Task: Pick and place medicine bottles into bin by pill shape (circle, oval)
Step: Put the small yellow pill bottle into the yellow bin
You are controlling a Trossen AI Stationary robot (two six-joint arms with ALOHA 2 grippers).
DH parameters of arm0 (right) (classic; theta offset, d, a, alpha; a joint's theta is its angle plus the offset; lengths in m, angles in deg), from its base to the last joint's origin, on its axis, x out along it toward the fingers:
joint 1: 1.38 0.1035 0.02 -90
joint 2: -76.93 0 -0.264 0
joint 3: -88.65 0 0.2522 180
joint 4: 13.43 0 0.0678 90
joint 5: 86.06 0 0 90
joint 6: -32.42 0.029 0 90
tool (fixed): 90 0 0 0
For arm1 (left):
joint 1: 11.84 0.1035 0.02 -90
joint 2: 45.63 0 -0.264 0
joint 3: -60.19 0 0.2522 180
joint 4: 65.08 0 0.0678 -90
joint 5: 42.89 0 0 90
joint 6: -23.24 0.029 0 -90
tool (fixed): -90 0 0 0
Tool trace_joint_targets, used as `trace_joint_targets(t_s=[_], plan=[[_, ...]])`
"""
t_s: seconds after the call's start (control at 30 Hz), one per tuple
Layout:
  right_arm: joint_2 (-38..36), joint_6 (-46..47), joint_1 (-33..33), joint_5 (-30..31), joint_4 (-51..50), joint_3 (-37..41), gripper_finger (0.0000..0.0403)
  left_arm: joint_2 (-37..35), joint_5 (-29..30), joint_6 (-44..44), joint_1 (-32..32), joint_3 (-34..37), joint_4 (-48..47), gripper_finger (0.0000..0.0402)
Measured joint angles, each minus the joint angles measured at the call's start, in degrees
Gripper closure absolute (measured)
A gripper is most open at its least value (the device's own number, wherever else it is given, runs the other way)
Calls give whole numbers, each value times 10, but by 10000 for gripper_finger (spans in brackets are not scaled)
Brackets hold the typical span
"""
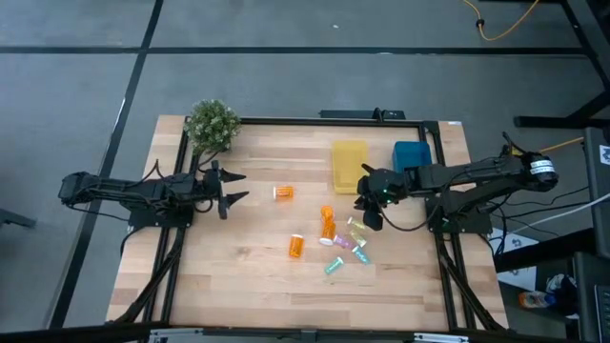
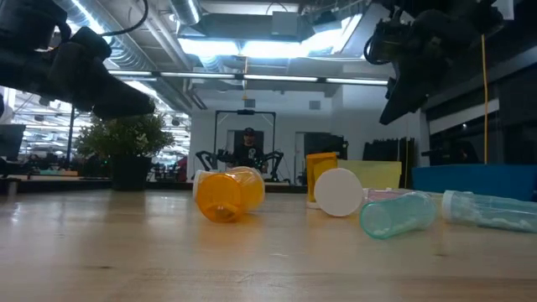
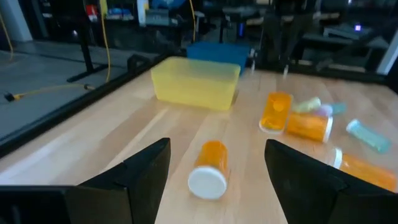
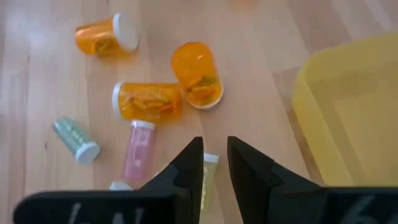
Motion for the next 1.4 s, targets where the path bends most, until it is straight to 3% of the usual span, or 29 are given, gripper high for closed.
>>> trace_joint_targets(t_s=[0.27,0.57,1.4], plan=[[0,-11,-9,1,65,0,328,0,1,-4,0,0,40,147],[0,82,-8,2,83,0,328,0,1,-4,0,0,39,147],[0,-11,-8,3,132,0,328,0,-29,-4,0,0,33,146]])
